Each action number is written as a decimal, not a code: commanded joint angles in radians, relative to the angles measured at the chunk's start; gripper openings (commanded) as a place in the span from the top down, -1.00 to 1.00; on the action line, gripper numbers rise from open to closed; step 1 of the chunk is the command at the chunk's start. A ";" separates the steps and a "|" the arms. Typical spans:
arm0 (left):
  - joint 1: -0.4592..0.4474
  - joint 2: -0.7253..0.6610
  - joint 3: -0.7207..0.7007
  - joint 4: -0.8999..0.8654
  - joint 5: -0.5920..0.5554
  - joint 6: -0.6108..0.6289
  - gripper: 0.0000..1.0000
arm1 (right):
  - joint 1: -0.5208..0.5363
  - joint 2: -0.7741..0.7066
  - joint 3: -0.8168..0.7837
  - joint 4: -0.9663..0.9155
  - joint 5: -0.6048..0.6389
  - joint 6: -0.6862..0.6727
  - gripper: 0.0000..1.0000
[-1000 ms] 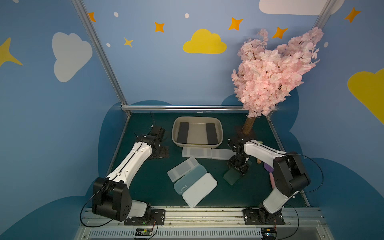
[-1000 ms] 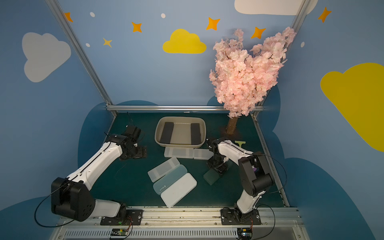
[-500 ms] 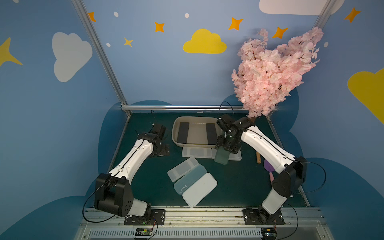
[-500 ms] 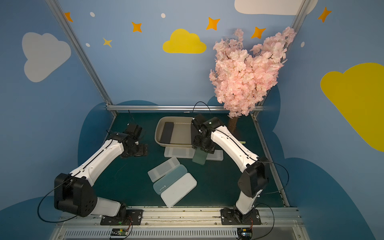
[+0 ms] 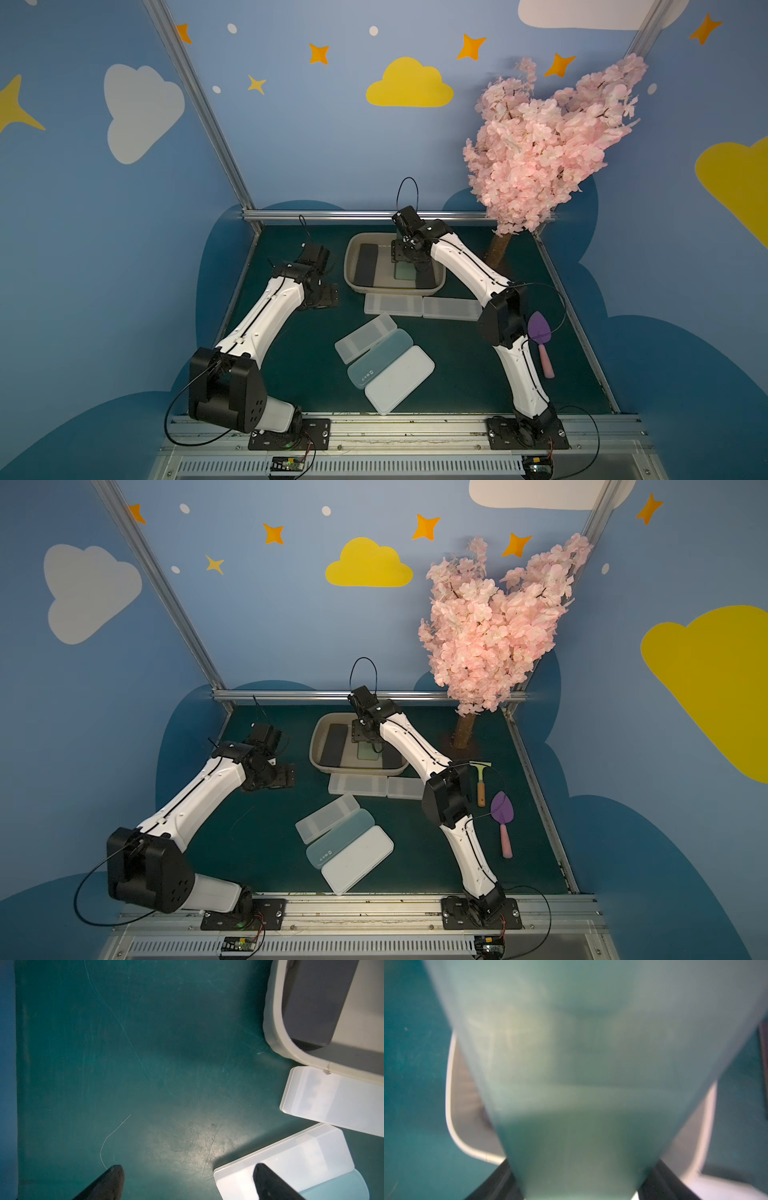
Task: Put the pencil case into the storage box
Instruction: Place the pencil case at the storage box.
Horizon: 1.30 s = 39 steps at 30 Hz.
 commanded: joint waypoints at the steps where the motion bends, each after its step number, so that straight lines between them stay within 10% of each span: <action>1: 0.004 0.011 0.019 -0.008 -0.001 0.019 -1.00 | 0.001 0.055 0.040 0.178 0.030 -0.038 -0.17; 7: 0.009 0.003 -0.003 0.000 0.001 0.012 -1.00 | -0.015 0.236 0.258 0.076 -0.011 0.005 -0.16; 39: 0.017 0.039 -0.001 0.009 0.015 -0.002 -1.00 | -0.049 0.369 0.302 -0.171 -0.160 -0.042 -0.43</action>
